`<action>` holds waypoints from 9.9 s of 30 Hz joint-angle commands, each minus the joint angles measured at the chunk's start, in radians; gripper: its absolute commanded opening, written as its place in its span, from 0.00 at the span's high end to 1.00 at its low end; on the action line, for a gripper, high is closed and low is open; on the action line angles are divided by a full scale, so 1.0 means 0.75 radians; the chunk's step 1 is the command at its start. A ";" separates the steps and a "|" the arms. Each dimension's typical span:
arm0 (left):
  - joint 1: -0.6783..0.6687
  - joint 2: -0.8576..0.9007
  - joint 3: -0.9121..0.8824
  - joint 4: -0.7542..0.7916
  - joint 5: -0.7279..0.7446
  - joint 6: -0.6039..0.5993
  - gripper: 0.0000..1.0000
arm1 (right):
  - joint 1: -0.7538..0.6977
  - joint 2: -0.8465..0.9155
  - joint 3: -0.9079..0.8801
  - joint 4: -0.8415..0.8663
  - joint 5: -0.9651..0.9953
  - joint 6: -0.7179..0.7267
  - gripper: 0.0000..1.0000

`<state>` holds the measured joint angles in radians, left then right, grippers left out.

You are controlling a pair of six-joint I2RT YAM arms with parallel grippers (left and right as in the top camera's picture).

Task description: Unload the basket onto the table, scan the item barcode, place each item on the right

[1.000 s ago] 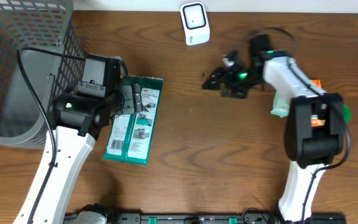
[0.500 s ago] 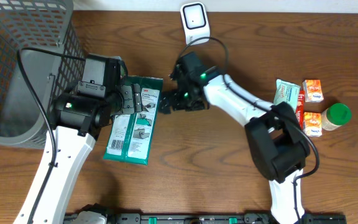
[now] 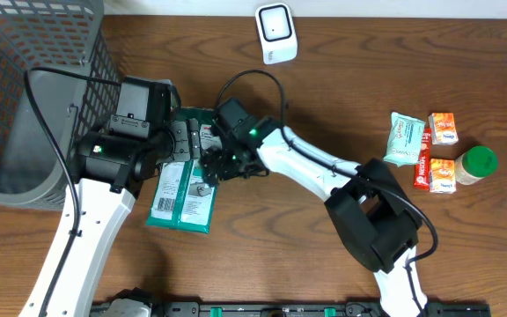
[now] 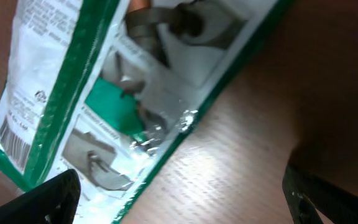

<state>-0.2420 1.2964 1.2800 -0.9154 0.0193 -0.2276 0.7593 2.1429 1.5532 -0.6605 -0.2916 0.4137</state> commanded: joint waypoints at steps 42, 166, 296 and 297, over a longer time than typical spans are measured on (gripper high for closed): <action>0.301 -0.248 0.022 0.187 -0.402 0.043 0.16 | 0.065 -0.007 0.018 0.003 0.004 0.036 0.01; 0.548 -0.281 0.021 0.179 -0.401 -0.018 0.16 | -0.099 -0.283 0.049 -0.117 0.278 0.054 0.24; 0.548 -0.281 0.021 0.179 -0.401 -0.018 0.16 | -0.334 -0.055 -0.293 -0.076 0.086 0.205 0.71; 0.548 -0.281 0.021 0.179 -0.401 -0.018 0.16 | -0.333 -0.055 -0.292 -0.074 0.074 0.205 0.63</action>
<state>0.1638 1.0866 1.2800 -0.7815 -0.2684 -0.2356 0.4934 2.0613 1.3670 -0.7116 -0.2821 0.5709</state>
